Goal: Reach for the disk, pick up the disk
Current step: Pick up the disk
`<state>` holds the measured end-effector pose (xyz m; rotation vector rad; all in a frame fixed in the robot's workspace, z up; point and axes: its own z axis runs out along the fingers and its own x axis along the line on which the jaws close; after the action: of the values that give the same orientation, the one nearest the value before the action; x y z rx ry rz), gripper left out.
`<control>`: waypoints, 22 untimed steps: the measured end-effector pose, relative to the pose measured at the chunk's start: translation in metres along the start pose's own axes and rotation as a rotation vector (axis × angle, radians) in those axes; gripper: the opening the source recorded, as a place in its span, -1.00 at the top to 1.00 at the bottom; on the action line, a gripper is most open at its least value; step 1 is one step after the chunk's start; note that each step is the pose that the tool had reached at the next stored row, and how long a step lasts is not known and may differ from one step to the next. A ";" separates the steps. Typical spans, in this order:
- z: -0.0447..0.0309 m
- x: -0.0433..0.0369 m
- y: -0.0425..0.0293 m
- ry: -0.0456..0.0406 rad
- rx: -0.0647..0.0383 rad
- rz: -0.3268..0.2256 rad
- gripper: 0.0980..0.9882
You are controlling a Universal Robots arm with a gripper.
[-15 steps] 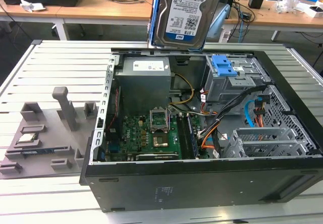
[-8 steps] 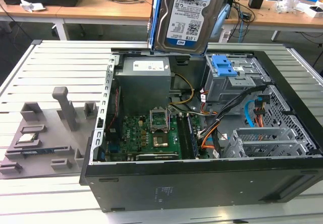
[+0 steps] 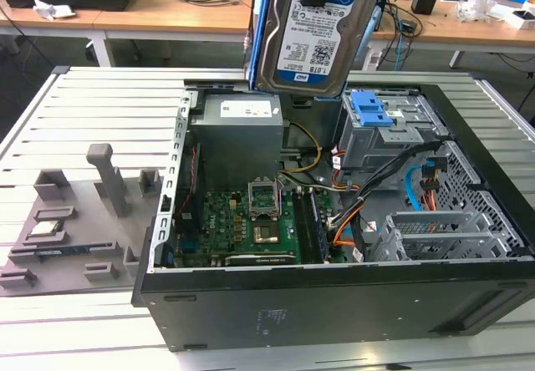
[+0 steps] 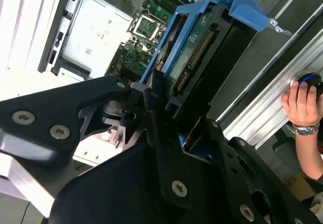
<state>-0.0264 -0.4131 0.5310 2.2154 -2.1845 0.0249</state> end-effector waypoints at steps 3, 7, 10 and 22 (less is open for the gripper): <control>0.0004 0.0068 0.0001 0.0000 0.000 0.000 0.41; 0.0009 0.0146 0.0002 0.0000 0.000 0.000 0.41; 0.0012 0.0200 0.0003 0.0000 0.000 0.000 0.41; 0.0024 0.0422 0.0006 -0.0001 0.000 0.000 0.41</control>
<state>-0.0264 -0.4554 0.5299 2.2154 -2.1846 0.0249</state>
